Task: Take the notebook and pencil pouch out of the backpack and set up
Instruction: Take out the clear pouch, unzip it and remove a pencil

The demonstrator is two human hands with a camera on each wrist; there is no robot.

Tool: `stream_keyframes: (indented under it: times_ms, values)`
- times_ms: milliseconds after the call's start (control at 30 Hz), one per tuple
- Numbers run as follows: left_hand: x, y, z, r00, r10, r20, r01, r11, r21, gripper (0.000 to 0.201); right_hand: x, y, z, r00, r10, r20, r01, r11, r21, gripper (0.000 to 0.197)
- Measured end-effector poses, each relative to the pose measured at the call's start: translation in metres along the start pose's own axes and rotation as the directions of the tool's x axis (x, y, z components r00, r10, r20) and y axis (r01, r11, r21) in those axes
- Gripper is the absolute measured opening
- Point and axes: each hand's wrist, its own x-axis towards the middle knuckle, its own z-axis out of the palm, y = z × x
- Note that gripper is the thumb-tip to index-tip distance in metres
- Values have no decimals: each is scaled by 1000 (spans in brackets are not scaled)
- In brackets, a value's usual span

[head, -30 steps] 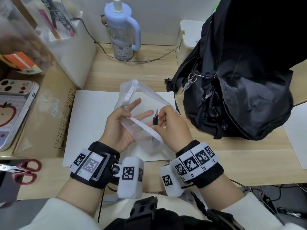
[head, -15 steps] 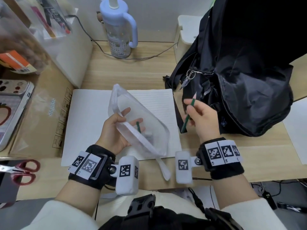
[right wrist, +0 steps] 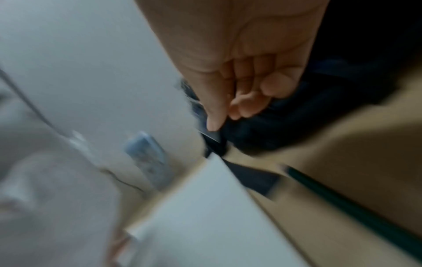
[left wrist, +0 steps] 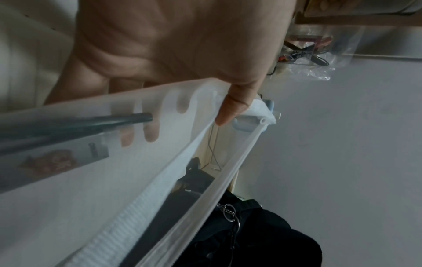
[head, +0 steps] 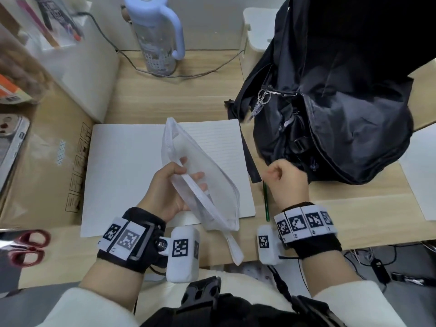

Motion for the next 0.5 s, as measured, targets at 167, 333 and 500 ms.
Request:
stream_keyframes:
  times_ms: [167,333,500]
  values:
    - [-2,-4,10,991,41,129,-41,999,-2,49,-33,-79,-7,828,-402,391,337,914,227,13]
    - [-6,-1,12,980,35,197,-33,999,-10,55,-38,-74,15,751,-341,565,597,717,-361,35]
    - [-10,-2,13,982,2,187,-1,1000,-4,53,-34,-63,15,742,-353,569,608,713,-350,26]
